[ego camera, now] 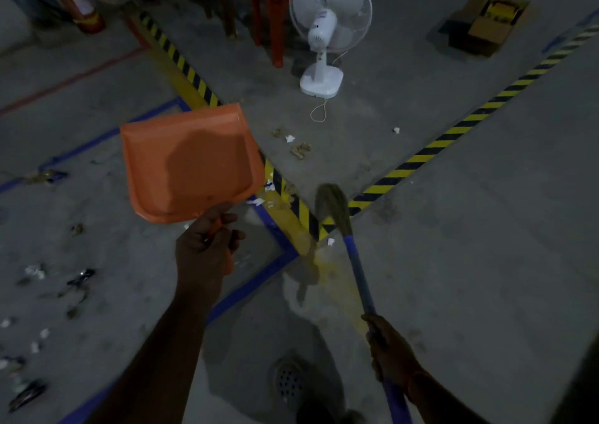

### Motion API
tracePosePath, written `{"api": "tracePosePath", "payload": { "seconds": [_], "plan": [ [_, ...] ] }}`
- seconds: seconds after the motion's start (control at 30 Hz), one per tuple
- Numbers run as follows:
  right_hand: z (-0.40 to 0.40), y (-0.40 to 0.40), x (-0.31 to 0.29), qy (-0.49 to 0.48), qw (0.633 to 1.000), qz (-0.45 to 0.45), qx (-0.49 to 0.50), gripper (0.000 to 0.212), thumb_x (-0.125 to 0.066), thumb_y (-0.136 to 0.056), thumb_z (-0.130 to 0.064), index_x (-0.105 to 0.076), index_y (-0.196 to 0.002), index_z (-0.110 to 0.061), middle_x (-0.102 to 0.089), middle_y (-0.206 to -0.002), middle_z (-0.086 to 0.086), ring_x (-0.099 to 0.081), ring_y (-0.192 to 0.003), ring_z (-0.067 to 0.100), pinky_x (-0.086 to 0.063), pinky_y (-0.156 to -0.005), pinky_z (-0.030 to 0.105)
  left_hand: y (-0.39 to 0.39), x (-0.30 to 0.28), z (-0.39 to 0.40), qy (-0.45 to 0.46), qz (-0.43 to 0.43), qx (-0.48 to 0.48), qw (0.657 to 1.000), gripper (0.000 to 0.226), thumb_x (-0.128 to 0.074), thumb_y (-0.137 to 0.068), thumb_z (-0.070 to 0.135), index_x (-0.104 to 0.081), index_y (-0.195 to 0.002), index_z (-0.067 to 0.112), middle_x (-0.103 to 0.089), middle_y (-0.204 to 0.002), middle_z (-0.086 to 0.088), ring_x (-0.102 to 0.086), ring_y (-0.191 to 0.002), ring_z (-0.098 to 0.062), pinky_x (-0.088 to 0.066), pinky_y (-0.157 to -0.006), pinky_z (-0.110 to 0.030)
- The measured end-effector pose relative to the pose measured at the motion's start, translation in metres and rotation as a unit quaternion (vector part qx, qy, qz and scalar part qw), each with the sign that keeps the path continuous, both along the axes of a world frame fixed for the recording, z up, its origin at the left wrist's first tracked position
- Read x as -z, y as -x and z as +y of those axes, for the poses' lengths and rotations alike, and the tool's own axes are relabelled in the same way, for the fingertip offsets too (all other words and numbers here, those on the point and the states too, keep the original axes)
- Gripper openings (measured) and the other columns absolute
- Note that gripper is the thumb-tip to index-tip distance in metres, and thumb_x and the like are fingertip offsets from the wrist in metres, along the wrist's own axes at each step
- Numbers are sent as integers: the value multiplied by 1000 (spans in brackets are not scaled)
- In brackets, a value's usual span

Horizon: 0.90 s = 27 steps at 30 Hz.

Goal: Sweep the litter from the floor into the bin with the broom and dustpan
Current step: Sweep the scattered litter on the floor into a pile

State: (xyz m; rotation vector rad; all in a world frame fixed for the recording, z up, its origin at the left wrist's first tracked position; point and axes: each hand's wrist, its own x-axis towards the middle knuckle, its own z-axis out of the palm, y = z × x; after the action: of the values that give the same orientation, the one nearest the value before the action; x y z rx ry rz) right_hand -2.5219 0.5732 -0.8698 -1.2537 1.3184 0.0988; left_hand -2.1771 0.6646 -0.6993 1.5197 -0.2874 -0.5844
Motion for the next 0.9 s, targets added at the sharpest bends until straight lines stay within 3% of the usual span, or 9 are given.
{"api": "tracePosePath", "payload": {
  "seconds": [0.13, 0.23, 0.3, 0.37, 0.47, 0.53, 0.6, 0.7, 0.9],
  "plan": [
    [42, -20, 17, -23, 998, -3, 65, 29, -38, -105, -10, -49, -128, -25, -45, -64, 15, -45, -45, 24, -45, -49, 35, 4, 3, 27, 4, -6, -10, 1000, 38, -47, -98, -11, -67, -119, 13, -67, -106, -10, -68, -71, -12, -52, -61, -19],
    [87, -39, 34, -28, 998, 16, 50, 27, -37, -106, -14, -49, -127, -25, -50, -67, 15, -46, -48, 25, -46, -54, 38, 9, 9, 58, -12, -22, -15, 1000, 36, -47, -98, -10, -66, -120, 12, -68, -107, -11, -68, -73, -13, -54, -65, -21],
    [119, -54, 41, -39, 999, 3, 22, 27, -39, -105, -17, -47, -129, -27, -60, -87, 16, -56, -60, 29, -50, -61, 43, 14, 14, 82, -17, -29, -15, 999, 36, -46, -99, -9, -65, -124, 10, -68, -108, -9, -68, -74, -13, -54, -66, -21],
    [144, -68, 45, -34, 999, 4, 15, 24, -39, -104, -15, -46, -124, -27, -59, -111, 14, -60, -77, 30, -53, -73, 45, 21, 18, 108, -25, -32, -15, 999, 36, -46, -100, -8, -63, -127, 8, -68, -107, -6, -68, -75, -12, -53, -67, -21],
    [160, -80, 37, -26, 997, 18, 71, 24, -39, -102, -10, -48, -120, -23, -58, -104, 10, -60, -70, 22, -55, -64, 39, 36, 20, 146, -33, -45, -6, 998, 36, -46, -101, -6, -61, -130, 8, -67, -109, -7, -68, -77, -13, -54, -68, -21],
    [159, -82, 36, -28, 996, 29, 80, 28, -41, -101, -10, -49, -124, -23, -54, -112, 8, -64, -72, 24, -56, -57, 34, 45, 19, 172, -28, -53, -6, 998, 36, -47, -101, -5, -61, -130, 9, -67, -109, -8, -67, -76, -13, -53, -67, -21],
    [151, -81, 40, -42, 991, 51, 117, 24, -43, -100, -12, -52, -118, -24, -52, -110, 6, -69, -79, 33, -61, -63, 41, 51, 18, 195, -31, -61, -11, 998, 35, -47, -101, -4, -62, -131, 8, -67, -109, -8, -67, -75, -14, -53, -66, -21],
    [136, -73, 40, -31, 983, 126, 129, 19, -42, -100, -29, -53, -111, -18, -62, -90, 13, -68, -77, 36, -60, -70, 48, 58, 21, 228, -56, -85, -12, 995, 33, -47, -102, -2, -63, -130, 9, -68, -110, -9, -68, -75, -14, -55, -65, -21],
    [166, -50, 46, 52, 980, 155, 116, 13, -48, -97, -26, -49, -108, -20, -64, -81, 13, -64, -62, 29, -57, -52, 39, 61, 31, 273, -67, -61, -27, 996, 34, -50, -100, -3, -61, -132, 3, -67, -114, -17, -69, -75, -13, -56, -66, -19]
  ]
}}
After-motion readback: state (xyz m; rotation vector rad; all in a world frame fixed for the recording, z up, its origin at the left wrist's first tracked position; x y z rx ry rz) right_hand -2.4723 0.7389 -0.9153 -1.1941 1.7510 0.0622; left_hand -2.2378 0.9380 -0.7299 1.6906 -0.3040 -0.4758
